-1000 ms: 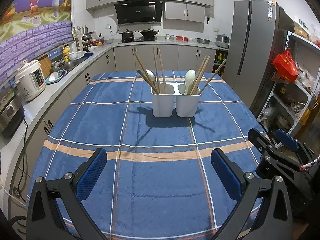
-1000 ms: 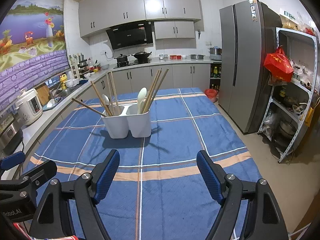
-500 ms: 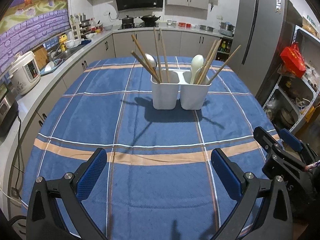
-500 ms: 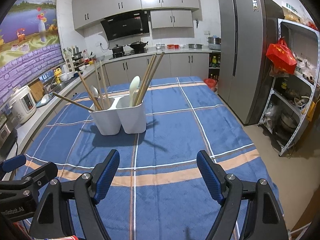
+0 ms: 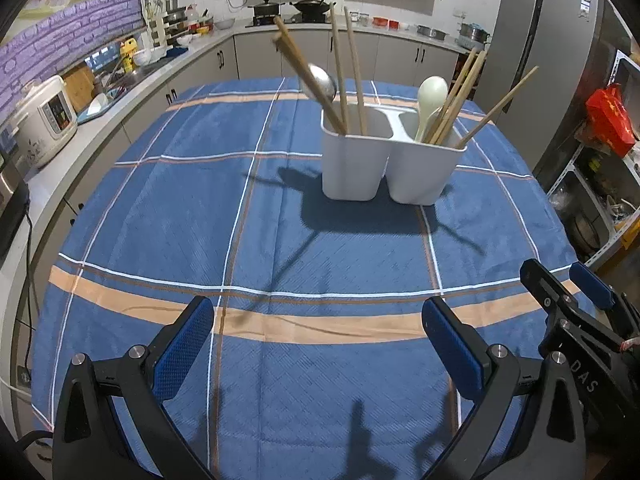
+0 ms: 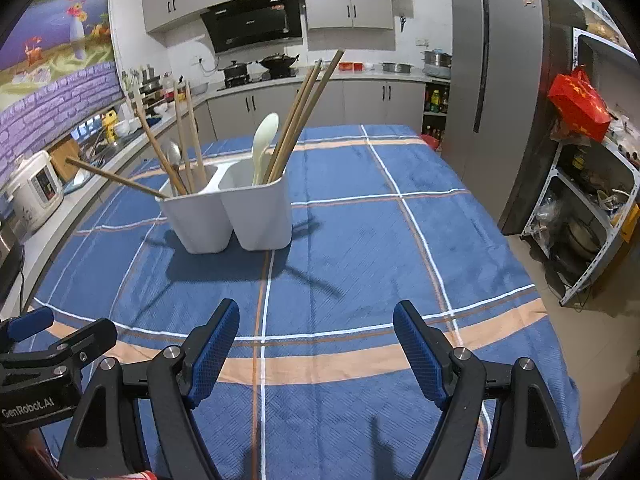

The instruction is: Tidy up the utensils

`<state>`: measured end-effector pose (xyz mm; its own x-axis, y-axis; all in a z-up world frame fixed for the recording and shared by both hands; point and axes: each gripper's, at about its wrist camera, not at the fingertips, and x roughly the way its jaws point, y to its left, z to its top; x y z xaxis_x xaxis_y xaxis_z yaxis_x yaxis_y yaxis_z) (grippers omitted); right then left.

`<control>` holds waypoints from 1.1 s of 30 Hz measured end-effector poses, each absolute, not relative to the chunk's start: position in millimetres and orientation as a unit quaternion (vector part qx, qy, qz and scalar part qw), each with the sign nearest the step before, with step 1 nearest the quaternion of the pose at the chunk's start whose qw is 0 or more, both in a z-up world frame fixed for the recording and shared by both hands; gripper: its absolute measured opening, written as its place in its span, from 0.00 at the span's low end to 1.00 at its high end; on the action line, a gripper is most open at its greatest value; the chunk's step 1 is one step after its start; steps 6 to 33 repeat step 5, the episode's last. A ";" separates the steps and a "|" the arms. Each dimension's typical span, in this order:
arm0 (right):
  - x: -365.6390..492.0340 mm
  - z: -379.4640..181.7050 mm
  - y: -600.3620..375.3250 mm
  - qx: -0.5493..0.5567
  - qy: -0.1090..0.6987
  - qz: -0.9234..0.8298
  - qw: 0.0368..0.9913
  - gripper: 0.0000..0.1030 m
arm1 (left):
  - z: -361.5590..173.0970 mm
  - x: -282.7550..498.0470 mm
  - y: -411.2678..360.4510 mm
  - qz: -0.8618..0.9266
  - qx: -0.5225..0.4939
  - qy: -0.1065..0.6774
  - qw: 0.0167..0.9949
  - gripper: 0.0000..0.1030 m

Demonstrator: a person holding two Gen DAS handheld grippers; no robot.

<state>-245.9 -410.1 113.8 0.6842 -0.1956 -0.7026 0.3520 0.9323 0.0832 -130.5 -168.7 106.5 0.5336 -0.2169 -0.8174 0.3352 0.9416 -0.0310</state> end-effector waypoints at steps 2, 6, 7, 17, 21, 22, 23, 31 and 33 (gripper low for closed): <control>-243.1 109.4 -409.8 0.106 0.374 -0.147 0.910 0.81 | 102.2 -128.6 -168.4 -0.160 0.065 0.462 0.870 1.00; -241.4 104.0 -410.3 0.110 0.382 -0.145 0.906 0.81 | 97.5 -127.2 -168.2 -0.161 0.068 0.465 0.868 1.00; -241.4 104.0 -410.3 0.110 0.382 -0.145 0.906 0.81 | 97.5 -127.2 -168.2 -0.161 0.068 0.465 0.868 1.00; -241.4 104.0 -410.3 0.110 0.382 -0.145 0.906 0.81 | 97.5 -127.2 -168.2 -0.161 0.068 0.465 0.868 1.00; -241.4 104.0 -410.3 0.110 0.382 -0.145 0.906 0.81 | 97.5 -127.2 -168.2 -0.161 0.068 0.465 0.868 1.00; -241.4 104.0 -410.3 0.110 0.382 -0.145 0.906 0.81 | 97.5 -127.2 -168.2 -0.161 0.068 0.465 0.868 1.00; -241.4 104.0 -410.3 0.110 0.382 -0.145 0.906 0.81 | 97.5 -127.2 -168.2 -0.161 0.068 0.465 0.868 1.00; -241.4 104.0 -410.3 0.110 0.382 -0.145 0.906 0.81 | 97.5 -127.2 -168.2 -0.161 0.068 0.465 0.868 1.00; -241.4 104.0 -410.3 0.110 0.382 -0.145 0.906 0.81 | 97.5 -127.2 -168.2 -0.161 0.068 0.465 0.868 1.00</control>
